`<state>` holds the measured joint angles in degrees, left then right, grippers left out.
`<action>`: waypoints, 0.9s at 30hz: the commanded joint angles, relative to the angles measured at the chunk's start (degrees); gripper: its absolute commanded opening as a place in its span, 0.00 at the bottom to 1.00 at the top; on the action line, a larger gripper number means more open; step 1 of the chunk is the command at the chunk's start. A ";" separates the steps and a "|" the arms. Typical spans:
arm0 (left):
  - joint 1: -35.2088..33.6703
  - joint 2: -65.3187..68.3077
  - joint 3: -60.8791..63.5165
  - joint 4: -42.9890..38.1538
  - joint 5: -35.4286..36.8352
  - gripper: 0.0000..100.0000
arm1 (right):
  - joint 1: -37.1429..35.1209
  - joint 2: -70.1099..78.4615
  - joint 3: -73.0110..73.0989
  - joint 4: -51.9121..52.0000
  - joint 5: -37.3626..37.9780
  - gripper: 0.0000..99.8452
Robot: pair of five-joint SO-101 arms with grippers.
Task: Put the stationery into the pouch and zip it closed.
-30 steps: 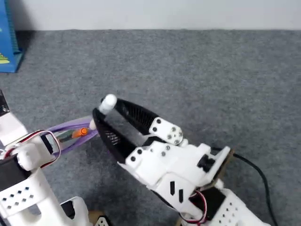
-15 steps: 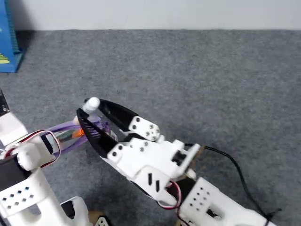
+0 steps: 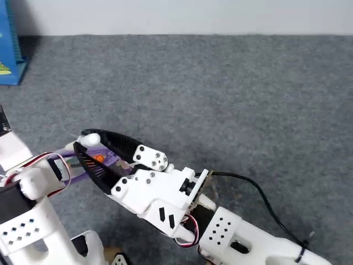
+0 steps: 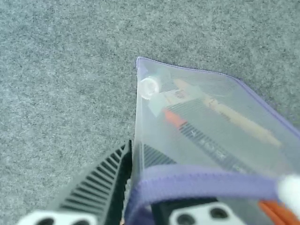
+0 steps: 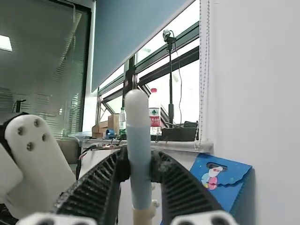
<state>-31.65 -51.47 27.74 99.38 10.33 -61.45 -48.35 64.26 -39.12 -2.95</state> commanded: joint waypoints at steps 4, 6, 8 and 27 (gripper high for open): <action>-0.26 0.70 -0.04 0.88 0.44 0.01 | -0.75 -10.51 -0.79 8.31 -0.35 0.01; -0.18 0.70 -0.04 0.88 0.44 0.01 | -0.75 -13.93 -0.79 12.62 -0.53 0.01; -0.09 0.70 -0.04 0.79 0.44 0.01 | -0.92 -16.92 -0.79 16.57 -0.62 0.01; -0.26 0.70 -0.04 0.88 0.44 0.01 | 0.22 8.92 -0.70 3.21 -0.44 0.02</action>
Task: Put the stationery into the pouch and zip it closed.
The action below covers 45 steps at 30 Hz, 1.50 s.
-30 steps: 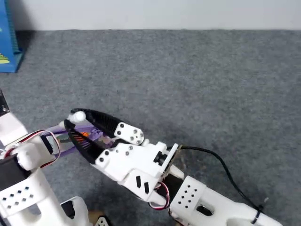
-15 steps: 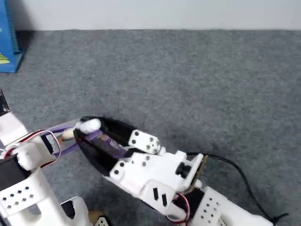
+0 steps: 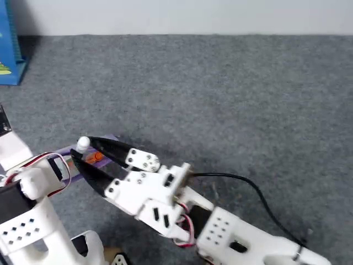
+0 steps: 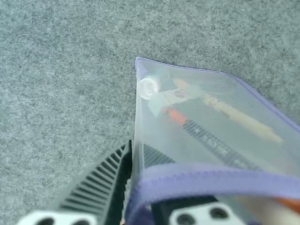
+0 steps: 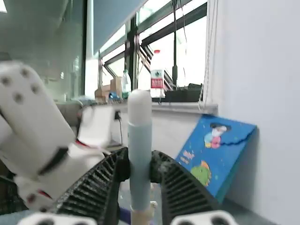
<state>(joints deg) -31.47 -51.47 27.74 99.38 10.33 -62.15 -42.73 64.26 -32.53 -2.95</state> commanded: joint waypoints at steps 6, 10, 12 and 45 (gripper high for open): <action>-0.44 0.70 -0.04 0.88 0.44 0.01 | 0.92 -3.12 -3.43 4.35 -0.53 0.21; -0.44 0.70 -0.04 0.88 0.44 0.01 | 1.10 -11.12 -8.18 18.33 -3.69 0.19; -0.44 0.70 -0.04 0.88 0.44 0.01 | 1.27 -14.55 -10.11 23.34 -6.07 0.19; -0.53 0.70 1.19 0.62 0.44 0.01 | 10.51 2.95 -8.79 32.66 -11.78 0.01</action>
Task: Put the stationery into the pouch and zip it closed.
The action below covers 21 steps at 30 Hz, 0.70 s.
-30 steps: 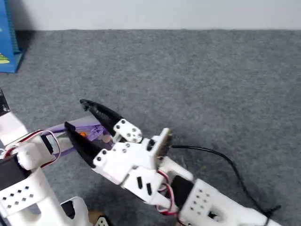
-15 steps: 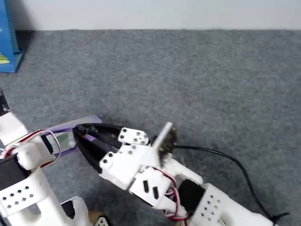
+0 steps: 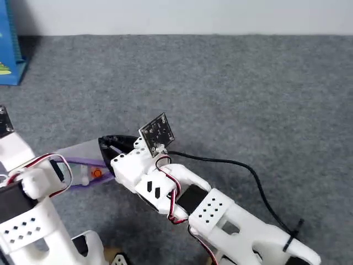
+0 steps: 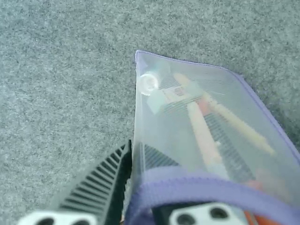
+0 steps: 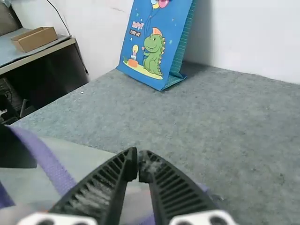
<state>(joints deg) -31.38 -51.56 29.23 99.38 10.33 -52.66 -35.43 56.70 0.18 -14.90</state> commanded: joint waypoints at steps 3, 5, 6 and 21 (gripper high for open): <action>-0.62 0.79 -0.31 0.62 0.44 0.01 | 1.10 -12.70 -3.34 7.87 0.26 0.01; -0.62 0.79 -0.31 0.62 0.44 0.01 | 1.10 -18.15 -5.89 17.01 0.26 0.01; -0.62 0.79 -0.31 0.62 0.44 0.01 | 1.19 -20.44 -7.30 21.93 0.26 0.01; -0.62 0.79 -0.31 0.62 0.44 0.01 | 0.84 -27.91 -6.95 54.90 -0.35 0.22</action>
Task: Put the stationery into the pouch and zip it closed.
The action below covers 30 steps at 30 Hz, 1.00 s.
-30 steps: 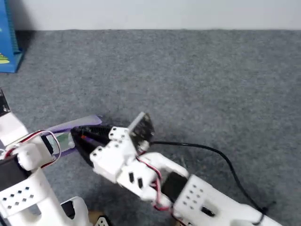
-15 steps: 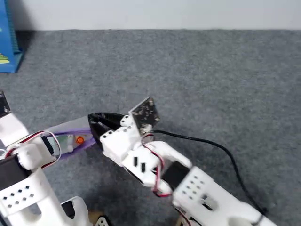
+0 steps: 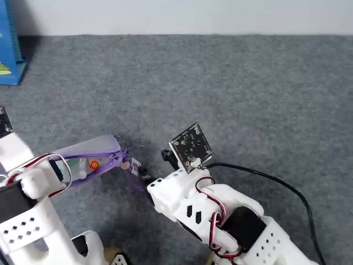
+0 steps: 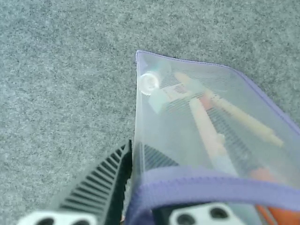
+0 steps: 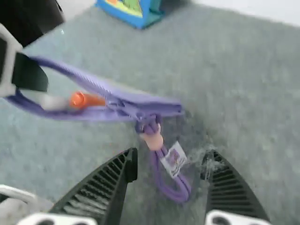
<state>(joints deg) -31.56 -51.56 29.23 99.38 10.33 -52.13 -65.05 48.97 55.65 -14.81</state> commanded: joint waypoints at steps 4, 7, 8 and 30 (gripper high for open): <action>-0.44 0.79 -0.31 0.62 0.44 0.01 | -0.04 4.70 4.92 -7.16 -2.02 0.22; -0.26 0.79 -0.31 0.62 0.44 0.01 | -3.65 6.29 5.71 -9.89 -3.52 0.22; -0.26 0.79 -0.31 0.62 0.44 0.01 | -5.14 6.64 6.07 -10.59 -3.60 0.22; -0.35 0.79 -0.22 0.62 0.44 0.01 | -1.80 25.36 8.79 -33.71 -3.25 0.20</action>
<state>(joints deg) -31.47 -51.56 29.23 99.38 10.33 -54.68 -39.82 58.11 23.47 -17.80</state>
